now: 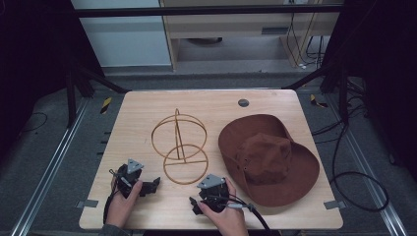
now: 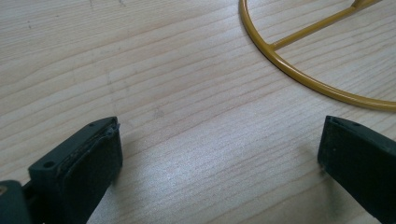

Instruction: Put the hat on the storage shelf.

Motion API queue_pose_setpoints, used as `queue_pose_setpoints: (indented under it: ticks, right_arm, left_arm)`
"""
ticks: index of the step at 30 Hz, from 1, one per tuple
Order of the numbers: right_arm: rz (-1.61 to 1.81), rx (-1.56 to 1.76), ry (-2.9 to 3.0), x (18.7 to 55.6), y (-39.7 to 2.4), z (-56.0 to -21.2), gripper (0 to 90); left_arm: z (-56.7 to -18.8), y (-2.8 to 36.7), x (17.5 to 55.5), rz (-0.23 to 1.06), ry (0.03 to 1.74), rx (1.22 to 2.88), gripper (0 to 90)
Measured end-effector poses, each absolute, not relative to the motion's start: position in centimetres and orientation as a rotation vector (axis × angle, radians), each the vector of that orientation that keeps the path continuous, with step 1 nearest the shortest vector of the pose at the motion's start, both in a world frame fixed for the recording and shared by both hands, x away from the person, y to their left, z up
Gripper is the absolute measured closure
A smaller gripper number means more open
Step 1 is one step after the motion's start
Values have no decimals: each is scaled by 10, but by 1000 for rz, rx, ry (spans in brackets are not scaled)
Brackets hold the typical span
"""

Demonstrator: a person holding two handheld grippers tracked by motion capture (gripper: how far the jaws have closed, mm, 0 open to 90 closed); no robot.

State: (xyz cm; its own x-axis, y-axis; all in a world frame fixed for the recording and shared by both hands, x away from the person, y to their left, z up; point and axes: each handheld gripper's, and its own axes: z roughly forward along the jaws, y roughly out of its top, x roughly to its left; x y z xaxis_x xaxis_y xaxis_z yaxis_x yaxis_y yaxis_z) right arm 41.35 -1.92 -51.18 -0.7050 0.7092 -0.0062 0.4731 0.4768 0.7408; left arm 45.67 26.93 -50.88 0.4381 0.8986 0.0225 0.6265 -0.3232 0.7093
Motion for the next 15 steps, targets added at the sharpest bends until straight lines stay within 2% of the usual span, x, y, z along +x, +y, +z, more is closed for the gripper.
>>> queue_pose_setpoints:
  ticks: [12,15]
  right_arm:
    - [1069,996,2422,414,-20,-512,113]
    - [1056,990,2442,414,-22,-508,206]
  left_arm:
    - [-509,269,456,562,1277,2063,0]
    - [-509,269,456,560,1277,2063,0]
